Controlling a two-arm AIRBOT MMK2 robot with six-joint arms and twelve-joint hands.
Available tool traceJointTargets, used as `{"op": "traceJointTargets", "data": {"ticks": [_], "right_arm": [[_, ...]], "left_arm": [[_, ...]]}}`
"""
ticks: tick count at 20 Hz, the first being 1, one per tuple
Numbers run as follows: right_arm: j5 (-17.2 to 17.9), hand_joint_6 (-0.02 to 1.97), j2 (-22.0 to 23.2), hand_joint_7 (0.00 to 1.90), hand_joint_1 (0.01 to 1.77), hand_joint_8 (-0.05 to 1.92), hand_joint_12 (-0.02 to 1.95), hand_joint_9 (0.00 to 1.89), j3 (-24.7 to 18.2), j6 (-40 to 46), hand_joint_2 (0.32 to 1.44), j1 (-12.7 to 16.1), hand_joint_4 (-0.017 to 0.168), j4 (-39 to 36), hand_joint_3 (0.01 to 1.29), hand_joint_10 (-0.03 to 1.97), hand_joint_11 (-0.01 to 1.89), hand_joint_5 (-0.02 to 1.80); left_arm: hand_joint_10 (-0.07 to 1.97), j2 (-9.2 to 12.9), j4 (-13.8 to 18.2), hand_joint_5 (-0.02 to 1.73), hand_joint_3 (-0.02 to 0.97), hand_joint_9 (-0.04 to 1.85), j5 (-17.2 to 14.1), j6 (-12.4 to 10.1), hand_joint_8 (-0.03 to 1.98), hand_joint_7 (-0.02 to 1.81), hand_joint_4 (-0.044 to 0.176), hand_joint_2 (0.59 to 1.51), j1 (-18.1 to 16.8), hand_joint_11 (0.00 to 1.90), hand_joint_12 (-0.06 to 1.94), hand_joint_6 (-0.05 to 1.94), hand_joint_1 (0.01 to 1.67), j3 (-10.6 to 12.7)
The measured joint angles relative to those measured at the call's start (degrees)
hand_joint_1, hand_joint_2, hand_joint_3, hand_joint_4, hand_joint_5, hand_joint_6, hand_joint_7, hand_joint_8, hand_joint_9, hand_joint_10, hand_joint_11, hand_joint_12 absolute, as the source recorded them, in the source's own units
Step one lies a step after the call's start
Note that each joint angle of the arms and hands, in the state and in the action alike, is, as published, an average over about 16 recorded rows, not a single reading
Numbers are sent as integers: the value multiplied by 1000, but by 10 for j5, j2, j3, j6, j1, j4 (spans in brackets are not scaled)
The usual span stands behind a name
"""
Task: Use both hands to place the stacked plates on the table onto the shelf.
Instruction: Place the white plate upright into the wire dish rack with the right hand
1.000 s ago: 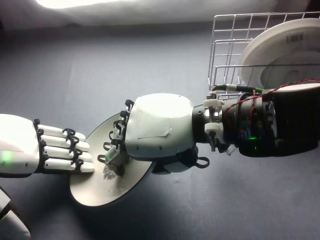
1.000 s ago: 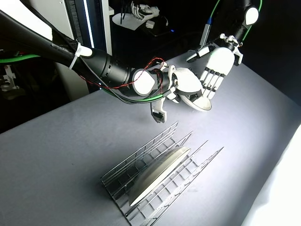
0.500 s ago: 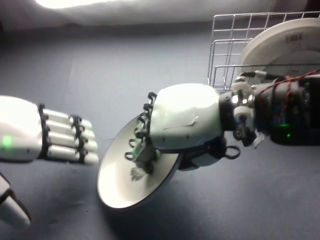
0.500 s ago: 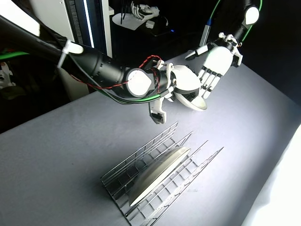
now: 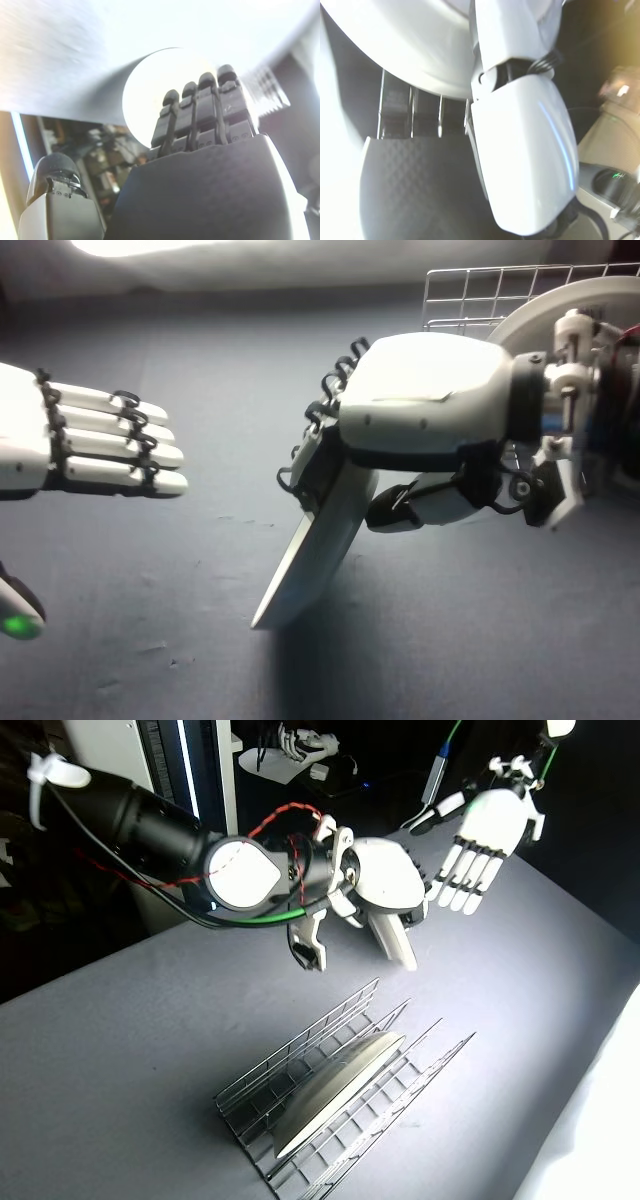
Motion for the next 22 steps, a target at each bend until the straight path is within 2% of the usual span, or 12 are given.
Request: {"op": "traceJointTargets", "data": {"ticks": [5, 12, 16, 22], "right_arm": [[-6, 902, 41, 1000, 1457, 870, 1462, 945, -37, 0, 979, 17, -5, 86, 11, 1053, 814, 945], [-13, 915, 79, 1007, 1461, 862, 1383, 941, -70, 2, 979, 41, -4, 233, 12, 1086, 822, 938], [-19, 894, 94, 1012, 1466, 852, 1384, 952, -80, 3, 979, 52, -4, 316, 12, 1073, 820, 939], [-32, 862, 115, 1011, 1474, 840, 1434, 967, -86, 3, 979, 66, -6, 414, 12, 1020, 815, 939]], "left_arm": [[7, 20, 19, 22, 11, 22, -14, -31, -5, 19, 0, 946, -28, 18, 12, 14, 21, -1], [7, 39, 48, 23, 11, 22, -28, -64, -5, 21, 0, 952, -49, 18, 12, 14, 21, -9], [7, 46, 60, 24, 10, 23, -33, -76, -4, 20, 1, 954, -55, 18, 12, 14, 21, -17], [6, 49, 62, 20, 11, 23, -35, -81, -4, 20, 1, 953, -58, 19, 11, 14, 21, -23]]}}
